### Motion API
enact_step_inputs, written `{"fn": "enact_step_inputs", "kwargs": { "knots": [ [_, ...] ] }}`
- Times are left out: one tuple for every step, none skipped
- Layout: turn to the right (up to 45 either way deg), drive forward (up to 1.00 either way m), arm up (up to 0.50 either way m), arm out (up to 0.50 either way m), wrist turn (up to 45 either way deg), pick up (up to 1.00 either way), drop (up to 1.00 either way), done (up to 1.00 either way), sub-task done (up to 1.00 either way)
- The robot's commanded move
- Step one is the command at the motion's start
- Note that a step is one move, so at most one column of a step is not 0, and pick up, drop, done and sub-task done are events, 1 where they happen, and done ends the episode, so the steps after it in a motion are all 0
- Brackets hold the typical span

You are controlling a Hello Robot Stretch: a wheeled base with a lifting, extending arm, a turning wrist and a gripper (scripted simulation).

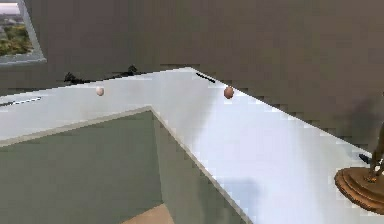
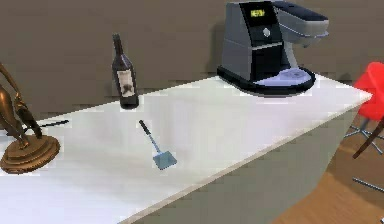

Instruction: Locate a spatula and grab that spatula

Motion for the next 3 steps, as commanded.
{"fn": "enact_step_inputs", "kwargs": {
  "knots": [
    [-9.0,0.00,0.00,0.00,0.0,0.00,0.00,0.00,0.00],
    [0.0,0.00,0.50,0.00,0.0,0.00,0.00,0.00,0.00],
    [0.0,0.00,0.38,0.00,0.0,0.00,0.00,0.00,0.00]
  ]
}}
